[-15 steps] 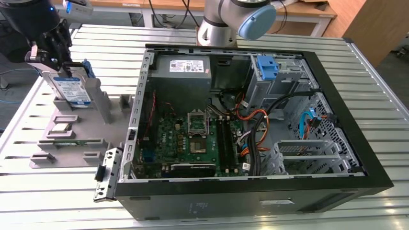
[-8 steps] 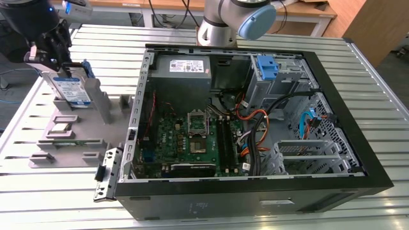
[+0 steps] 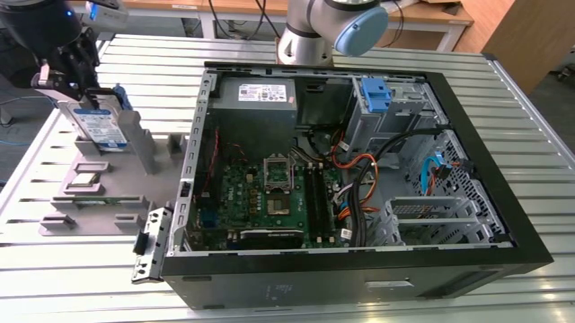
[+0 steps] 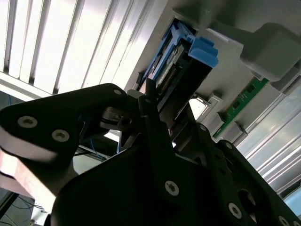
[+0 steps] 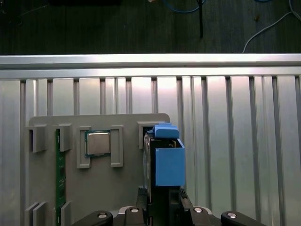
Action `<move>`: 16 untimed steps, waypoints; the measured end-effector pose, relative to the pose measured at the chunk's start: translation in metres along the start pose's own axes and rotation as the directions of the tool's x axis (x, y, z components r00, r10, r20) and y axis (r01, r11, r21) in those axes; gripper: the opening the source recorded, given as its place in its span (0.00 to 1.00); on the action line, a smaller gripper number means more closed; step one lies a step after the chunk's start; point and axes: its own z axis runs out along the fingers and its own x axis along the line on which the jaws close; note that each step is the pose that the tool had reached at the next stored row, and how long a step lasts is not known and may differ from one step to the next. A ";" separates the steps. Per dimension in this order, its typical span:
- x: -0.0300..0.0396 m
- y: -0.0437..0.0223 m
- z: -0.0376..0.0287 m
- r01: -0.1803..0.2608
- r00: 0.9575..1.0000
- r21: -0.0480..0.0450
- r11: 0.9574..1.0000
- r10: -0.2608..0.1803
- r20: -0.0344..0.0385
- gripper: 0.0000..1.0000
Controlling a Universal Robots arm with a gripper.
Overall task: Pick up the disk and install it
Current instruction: 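Pick up the disk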
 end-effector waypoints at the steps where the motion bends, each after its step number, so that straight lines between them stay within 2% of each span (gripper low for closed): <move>1: 0.0000 0.0003 0.0000 0.000 1.000 0.000 1.000 0.000 0.000 0.35; 16: 0.0001 0.0007 0.0001 0.000 1.000 0.000 1.000 0.000 0.000 0.35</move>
